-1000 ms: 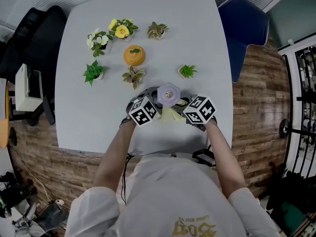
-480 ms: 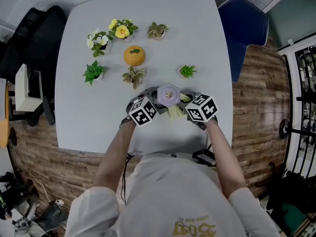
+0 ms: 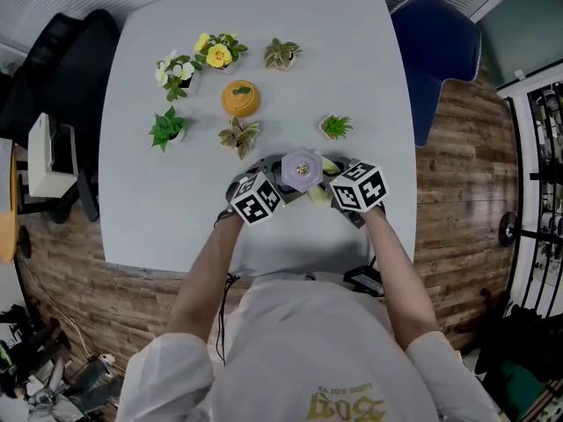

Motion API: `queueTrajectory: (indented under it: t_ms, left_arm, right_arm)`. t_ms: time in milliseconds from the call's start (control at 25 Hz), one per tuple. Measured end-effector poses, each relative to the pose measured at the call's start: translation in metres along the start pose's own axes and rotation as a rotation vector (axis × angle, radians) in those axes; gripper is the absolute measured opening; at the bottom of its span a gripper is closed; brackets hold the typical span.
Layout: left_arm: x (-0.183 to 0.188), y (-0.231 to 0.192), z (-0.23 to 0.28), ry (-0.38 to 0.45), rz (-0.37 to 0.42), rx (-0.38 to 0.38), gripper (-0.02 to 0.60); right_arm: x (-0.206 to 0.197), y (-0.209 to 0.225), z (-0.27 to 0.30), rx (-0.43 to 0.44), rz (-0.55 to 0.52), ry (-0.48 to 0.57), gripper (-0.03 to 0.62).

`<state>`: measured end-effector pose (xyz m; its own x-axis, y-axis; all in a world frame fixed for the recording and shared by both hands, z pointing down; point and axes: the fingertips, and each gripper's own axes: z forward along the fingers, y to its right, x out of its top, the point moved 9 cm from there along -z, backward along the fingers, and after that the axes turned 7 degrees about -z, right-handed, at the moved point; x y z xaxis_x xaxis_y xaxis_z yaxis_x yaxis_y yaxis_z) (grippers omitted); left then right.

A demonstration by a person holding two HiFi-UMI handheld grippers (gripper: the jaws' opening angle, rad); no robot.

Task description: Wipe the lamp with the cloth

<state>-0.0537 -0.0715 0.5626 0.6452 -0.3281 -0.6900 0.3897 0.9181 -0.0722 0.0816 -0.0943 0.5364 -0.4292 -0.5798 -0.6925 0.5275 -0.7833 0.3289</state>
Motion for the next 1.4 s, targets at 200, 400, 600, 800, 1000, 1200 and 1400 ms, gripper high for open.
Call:
queueTrajectory:
  t_ms: [200, 400, 600, 800, 1000, 1200, 1400]
  left_arm:
    - [0.0, 0.0, 0.0, 0.001, 0.0, 0.0, 0.304]
    - [0.0, 0.0, 0.0, 0.0, -0.001, 0.0, 0.304]
    - [0.0, 0.0, 0.0, -0.001, 0.0, 0.001, 0.304]
    - [0.0, 0.0, 0.001, -0.001, -0.001, 0.0, 0.304]
    - [0.0, 0.0, 0.0, 0.0, -0.001, 0.001, 0.304]
    - [0.0, 0.0, 0.0, 0.0, 0.0, 0.001, 0.304]
    - [0.0, 0.0, 0.0, -0.002, 0.0, 0.001, 0.304]
  right_arm:
    - [0.003, 0.004, 0.003, -0.017, 0.026, 0.017, 0.031]
    - [0.005, 0.009, 0.007, -0.044, 0.065, 0.035, 0.031]
    - [0.004, 0.013, 0.008, -0.064, 0.115, 0.039, 0.031]
    - [0.003, 0.014, 0.008, -0.076, 0.121, 0.032, 0.031]
    - [0.001, 0.014, 0.005, -0.074, 0.118, 0.017, 0.031]
    - [-0.003, 0.013, 0.002, -0.077, 0.127, 0.005, 0.031]
    - [-0.008, 0.012, -0.001, -0.074, 0.137, -0.003, 0.031]
